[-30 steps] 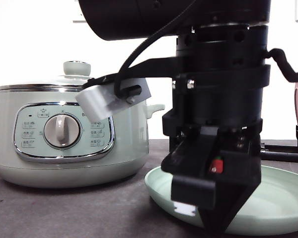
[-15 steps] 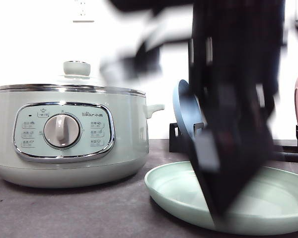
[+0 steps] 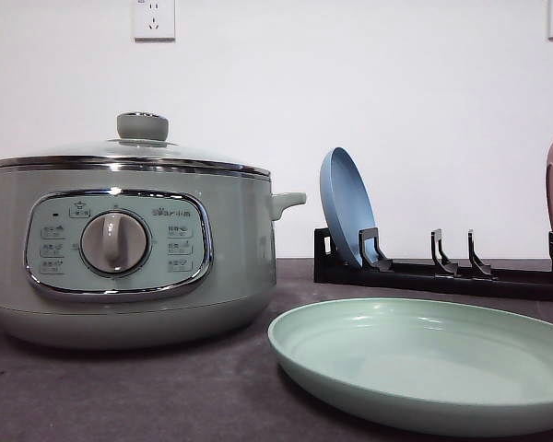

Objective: Transfer potato from steamer to green plate

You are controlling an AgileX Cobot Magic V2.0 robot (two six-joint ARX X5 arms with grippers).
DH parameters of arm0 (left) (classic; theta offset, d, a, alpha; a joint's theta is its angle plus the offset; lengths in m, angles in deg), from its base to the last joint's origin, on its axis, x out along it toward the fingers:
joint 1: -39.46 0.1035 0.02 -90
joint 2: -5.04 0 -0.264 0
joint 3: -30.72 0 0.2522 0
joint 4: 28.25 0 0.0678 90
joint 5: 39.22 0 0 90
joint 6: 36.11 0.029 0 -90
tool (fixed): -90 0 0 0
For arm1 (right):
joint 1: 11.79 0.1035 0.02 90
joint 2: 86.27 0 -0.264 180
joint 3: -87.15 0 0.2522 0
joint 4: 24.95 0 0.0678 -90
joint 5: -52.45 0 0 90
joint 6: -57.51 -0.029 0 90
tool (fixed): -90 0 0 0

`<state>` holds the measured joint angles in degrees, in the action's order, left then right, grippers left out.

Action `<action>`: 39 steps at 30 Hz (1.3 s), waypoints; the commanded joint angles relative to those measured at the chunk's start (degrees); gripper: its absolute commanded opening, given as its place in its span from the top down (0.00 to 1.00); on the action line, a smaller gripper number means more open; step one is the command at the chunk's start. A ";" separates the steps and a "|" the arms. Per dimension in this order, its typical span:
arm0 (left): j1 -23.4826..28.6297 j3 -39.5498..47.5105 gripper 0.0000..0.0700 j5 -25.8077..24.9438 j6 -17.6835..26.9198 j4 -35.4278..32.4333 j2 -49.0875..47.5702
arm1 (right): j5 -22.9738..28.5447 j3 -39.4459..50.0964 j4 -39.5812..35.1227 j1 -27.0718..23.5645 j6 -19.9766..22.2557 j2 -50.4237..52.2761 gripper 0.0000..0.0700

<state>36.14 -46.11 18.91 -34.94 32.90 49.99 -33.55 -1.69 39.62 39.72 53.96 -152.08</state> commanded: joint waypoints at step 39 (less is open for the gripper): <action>-8.25 -22.40 0.15 7.73 -0.06 9.62 20.98 | -40.40 -2.17 -0.84 -26.81 5.93 0.73 0.40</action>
<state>28.20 -66.36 25.78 -35.53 41.68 68.61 -73.78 -3.10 39.01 12.57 59.23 -150.85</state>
